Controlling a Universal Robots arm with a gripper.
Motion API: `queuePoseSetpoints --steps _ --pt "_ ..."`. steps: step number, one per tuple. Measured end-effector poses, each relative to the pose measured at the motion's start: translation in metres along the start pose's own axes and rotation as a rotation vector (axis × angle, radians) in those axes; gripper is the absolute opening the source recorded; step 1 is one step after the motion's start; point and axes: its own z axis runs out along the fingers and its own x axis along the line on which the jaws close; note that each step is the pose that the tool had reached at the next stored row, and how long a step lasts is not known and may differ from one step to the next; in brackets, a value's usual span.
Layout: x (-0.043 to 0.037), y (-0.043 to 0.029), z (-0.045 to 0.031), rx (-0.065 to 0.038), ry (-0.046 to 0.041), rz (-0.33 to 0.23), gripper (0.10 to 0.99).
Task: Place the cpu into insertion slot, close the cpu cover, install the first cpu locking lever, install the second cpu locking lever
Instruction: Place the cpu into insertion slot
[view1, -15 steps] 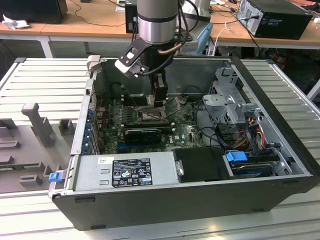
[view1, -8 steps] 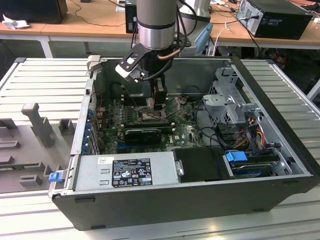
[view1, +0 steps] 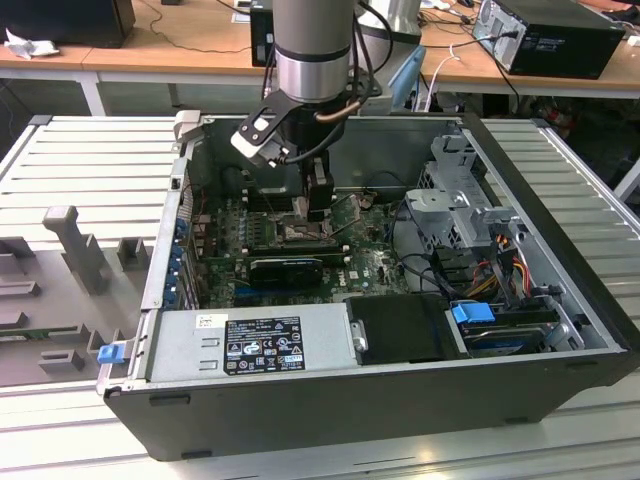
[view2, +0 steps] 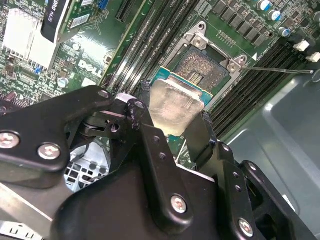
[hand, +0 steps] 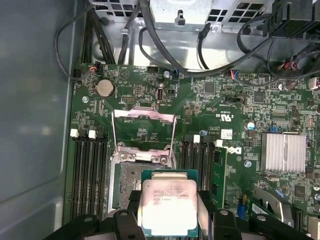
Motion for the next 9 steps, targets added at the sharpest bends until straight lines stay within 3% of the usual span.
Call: queuePoseSetpoints --steps 9 --pt "0.0063 -0.0002 0.0072 0.0 -0.0002 0.003 0.525"
